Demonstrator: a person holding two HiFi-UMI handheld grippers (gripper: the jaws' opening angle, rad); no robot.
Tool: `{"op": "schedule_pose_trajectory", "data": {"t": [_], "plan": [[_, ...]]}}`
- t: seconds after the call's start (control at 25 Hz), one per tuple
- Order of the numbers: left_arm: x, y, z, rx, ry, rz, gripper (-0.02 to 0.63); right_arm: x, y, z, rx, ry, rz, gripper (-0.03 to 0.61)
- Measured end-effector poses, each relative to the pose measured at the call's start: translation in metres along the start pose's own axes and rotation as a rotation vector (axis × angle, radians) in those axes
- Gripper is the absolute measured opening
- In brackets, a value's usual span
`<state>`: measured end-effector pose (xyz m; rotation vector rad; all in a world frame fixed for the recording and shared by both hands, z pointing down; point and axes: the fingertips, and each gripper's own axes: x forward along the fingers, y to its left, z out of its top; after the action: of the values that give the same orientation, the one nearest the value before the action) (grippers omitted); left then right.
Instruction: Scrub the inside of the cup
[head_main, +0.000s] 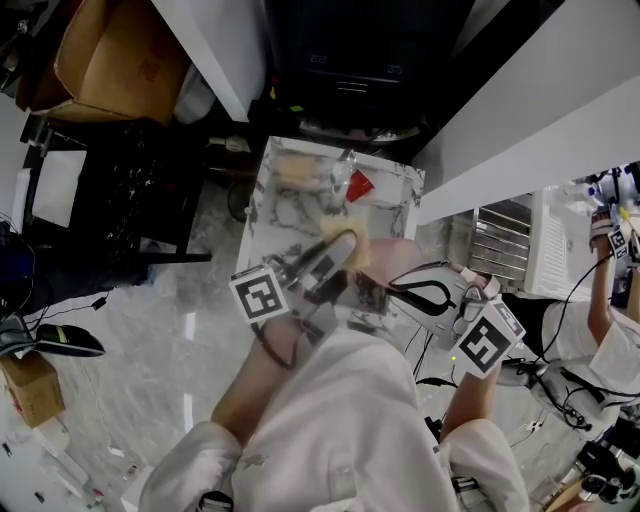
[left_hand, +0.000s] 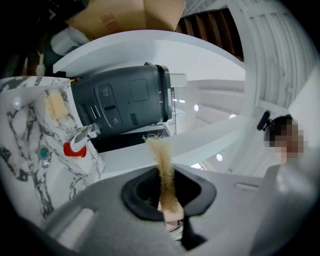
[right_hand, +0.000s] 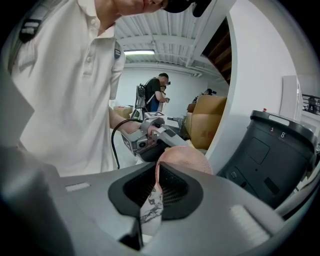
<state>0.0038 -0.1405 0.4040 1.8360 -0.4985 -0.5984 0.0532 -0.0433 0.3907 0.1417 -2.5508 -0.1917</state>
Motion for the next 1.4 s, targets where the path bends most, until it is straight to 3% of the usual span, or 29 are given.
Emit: {"op": "schedule_pose_trajectory", "data": {"t": [0.36,0.48,1.2,1.4], "plan": [[-0.017,0.044,-0.007,-0.03,0.005,0.127,0.023,-0.002,-0.006,-0.013,0.025,0.037,-0.023,0.015],[-0.019,0.05,-0.009,0.013,0.024,0.148,0.023,-0.004,-0.013,-0.017,0.033,0.047,-0.054,0.015],[0.007,0.001,-0.006,0.103,-0.018,0.015,0.025,-0.009,-0.068,-0.043,0.179,0.052,-0.426,0.015],[0.008,0.017,-0.01,0.09,-0.05,0.039,0.025,-0.007,-0.075,-0.062,0.26,0.071,-0.524,0.015]]}}
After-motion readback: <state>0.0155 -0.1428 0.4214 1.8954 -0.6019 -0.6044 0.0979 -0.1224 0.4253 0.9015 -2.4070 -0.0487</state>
